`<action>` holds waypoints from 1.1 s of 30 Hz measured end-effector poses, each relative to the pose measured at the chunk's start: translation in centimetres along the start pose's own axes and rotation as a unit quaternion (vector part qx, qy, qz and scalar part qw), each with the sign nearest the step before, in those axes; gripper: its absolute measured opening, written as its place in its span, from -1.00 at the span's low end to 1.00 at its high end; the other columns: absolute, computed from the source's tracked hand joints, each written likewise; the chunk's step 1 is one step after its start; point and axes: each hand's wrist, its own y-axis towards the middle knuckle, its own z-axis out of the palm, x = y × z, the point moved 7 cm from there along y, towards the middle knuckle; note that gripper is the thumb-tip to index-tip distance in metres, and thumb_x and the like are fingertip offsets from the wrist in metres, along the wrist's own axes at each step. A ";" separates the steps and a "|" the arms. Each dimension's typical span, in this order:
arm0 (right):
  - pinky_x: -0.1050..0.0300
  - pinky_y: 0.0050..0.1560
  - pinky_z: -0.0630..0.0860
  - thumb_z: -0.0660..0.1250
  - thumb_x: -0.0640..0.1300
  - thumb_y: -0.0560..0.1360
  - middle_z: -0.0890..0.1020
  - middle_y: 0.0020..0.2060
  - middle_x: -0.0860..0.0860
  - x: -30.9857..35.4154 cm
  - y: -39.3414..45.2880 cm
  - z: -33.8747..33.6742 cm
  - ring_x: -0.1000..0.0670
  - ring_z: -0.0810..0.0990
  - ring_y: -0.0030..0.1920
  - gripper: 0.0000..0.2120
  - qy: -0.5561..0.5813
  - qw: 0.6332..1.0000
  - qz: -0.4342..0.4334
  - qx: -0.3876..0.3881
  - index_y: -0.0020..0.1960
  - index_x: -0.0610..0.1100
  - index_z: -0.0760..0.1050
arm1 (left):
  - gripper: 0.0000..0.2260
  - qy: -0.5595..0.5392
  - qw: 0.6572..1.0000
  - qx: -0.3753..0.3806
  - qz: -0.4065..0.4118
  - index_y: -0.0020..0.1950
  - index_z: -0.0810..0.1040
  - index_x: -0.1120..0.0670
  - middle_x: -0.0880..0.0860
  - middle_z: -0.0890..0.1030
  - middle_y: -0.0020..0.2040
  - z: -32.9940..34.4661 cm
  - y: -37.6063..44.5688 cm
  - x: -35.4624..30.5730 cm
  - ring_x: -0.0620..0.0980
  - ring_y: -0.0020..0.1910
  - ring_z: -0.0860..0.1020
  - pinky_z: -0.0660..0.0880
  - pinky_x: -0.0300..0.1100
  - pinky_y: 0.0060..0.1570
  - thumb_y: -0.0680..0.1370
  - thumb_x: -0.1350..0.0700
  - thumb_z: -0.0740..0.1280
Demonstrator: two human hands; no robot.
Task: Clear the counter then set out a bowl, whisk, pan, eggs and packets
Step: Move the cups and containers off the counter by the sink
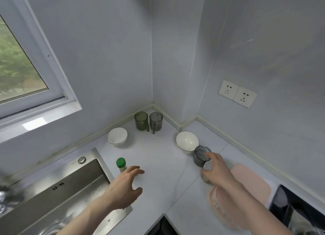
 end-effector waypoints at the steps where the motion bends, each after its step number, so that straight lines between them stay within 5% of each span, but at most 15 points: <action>1: -0.03 0.41 0.36 0.43 0.00 0.40 0.28 0.48 0.00 -0.6 0.9 0.0 -0.09 0.41 0.42 -0.26 -0.031 0.999 0.022 0.015 0.52 0.02 0.24 | -0.48 0.000 1.000 0.004 0.006 0.49 0.36 -0.14 -0.19 0.27 0.54 0.1 0.4 -0.4 -0.13 0.45 0.36 0.30 -0.27 0.38 0.52 -0.05 0.30; 5: -0.27 0.47 0.09 0.43 0.16 0.32 0.34 0.41 -0.02 -2.6 3.2 0.4 -0.12 0.38 0.44 -0.12 -0.162 0.981 0.087 0.061 0.52 0.02 0.11 | -0.49 -0.005 1.000 0.017 0.024 0.48 0.37 -0.14 -0.18 0.27 0.54 0.3 2.0 -1.9 -0.14 0.44 0.38 0.32 -0.24 0.39 0.52 -0.06 0.30; 8: -0.28 0.45 0.12 0.41 0.27 0.29 0.47 0.32 0.00 -3.6 4.2 0.5 -0.09 0.45 0.39 -0.22 -0.225 0.964 0.109 0.085 0.39 -0.01 0.23 | -0.49 -0.011 0.999 0.021 0.032 0.47 0.38 -0.15 -0.18 0.28 0.54 0.3 2.9 -2.8 -0.14 0.40 0.43 0.35 -0.21 0.37 0.50 -0.07 0.30; 13: -0.13 0.32 0.30 0.36 0.17 0.30 0.51 0.28 0.04 -4.0 5.3 0.9 -0.05 0.48 0.35 -0.34 -0.305 0.942 0.112 0.082 0.35 0.00 0.33 | -0.48 -0.020 0.999 0.020 0.028 0.46 0.38 -0.17 -0.20 0.28 0.53 0.1 3.8 -2.9 -0.12 0.34 0.49 0.37 -0.17 0.36 0.49 -0.09 0.29; 17: -0.04 0.24 0.33 0.40 0.27 0.30 0.53 0.26 0.03 -3.2 5.5 2.0 -0.04 0.50 0.32 -0.27 -0.350 0.931 0.075 0.075 0.35 -0.03 0.30 | -0.49 -0.031 0.999 0.018 0.020 0.46 0.38 -0.16 -0.20 0.29 0.52 0.5 4.4 -2.6 -0.14 0.30 0.51 0.38 -0.18 0.33 0.49 -0.09 0.29; 24: 0.01 0.19 0.45 0.33 0.42 0.26 0.56 0.26 0.00 1.3 2.9 6.3 -0.08 0.55 0.29 -0.19 -0.288 0.954 -0.011 0.087 0.33 -0.08 0.35 | -0.48 -0.039 0.998 0.048 0.025 0.47 0.37 -0.14 -0.18 0.29 0.53 2.9 5.1 -3.8 -0.13 0.34 0.48 0.38 -0.29 0.28 0.50 -0.06 0.30; 29: 0.06 0.15 0.48 0.36 0.48 0.23 0.56 0.26 0.03 3.4 2.6 8.9 -0.05 0.56 0.27 -0.12 -0.146 0.982 -0.005 0.123 0.37 -0.01 0.34 | -0.45 -0.017 0.996 0.087 0.030 0.49 0.36 -0.12 -0.15 0.29 0.54 5.0 5.7 -4.9 -0.09 0.36 0.47 0.40 -0.25 0.31 0.48 -0.04 0.29; 33: 0.06 0.17 0.51 0.36 0.31 0.42 0.50 0.30 0.07 2.4 4.6 5.7 -0.01 0.56 0.26 -0.40 -0.073 0.997 -0.004 0.027 0.34 0.03 0.40 | -0.39 0.022 0.992 0.109 0.060 0.55 0.26 -0.09 -0.06 0.19 0.59 6.6 6.1 -6.6 0.01 0.49 0.34 0.30 -0.18 0.44 0.50 -0.01 0.29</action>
